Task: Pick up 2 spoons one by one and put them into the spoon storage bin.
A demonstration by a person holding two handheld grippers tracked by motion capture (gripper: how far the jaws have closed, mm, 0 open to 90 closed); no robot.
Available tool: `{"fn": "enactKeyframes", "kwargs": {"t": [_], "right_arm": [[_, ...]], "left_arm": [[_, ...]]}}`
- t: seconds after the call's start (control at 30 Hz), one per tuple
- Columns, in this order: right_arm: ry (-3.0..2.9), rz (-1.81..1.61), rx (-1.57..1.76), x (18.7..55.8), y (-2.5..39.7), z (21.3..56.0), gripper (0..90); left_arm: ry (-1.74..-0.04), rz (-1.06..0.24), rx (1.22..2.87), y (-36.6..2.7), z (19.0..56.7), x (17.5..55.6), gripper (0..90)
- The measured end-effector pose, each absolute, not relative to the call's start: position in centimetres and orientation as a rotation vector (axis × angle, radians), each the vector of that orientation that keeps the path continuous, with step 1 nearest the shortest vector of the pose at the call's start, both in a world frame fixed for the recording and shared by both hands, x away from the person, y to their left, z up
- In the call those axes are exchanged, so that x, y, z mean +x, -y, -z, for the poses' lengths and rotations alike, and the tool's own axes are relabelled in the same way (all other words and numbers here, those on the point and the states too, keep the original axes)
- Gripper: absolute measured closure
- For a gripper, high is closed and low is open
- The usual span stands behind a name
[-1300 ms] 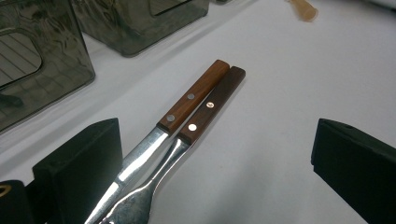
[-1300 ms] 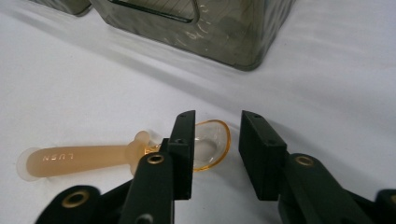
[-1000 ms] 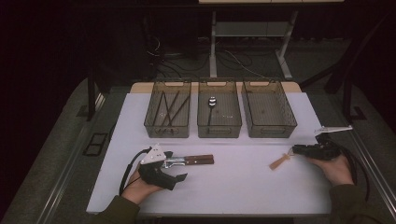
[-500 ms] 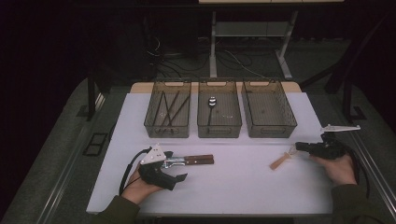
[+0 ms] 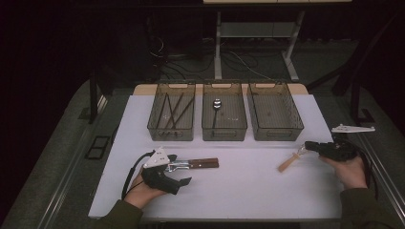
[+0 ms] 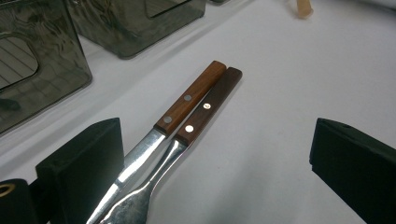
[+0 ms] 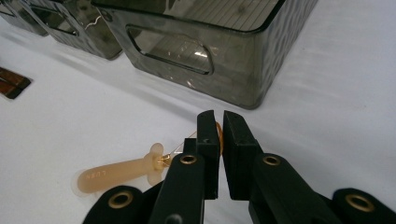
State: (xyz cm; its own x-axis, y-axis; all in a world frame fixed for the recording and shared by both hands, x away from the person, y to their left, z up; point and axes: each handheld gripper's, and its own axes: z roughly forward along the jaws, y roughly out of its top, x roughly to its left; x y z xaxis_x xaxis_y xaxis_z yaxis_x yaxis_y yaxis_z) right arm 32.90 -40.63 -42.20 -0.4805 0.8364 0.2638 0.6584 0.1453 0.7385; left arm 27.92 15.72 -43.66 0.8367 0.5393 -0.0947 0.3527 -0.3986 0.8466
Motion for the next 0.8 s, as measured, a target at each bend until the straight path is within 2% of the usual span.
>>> {"fn": "enactKeyframes", "kwargs": {"t": [0.8], "right_arm": [[-2.076, -1.289, 1.515, 32.5, 39.1, 38.3, 85.1]], "left_arm": [[-0.675, -0.226, 2.004, -15.9, 43.9, 28.0, 0.0]]}}
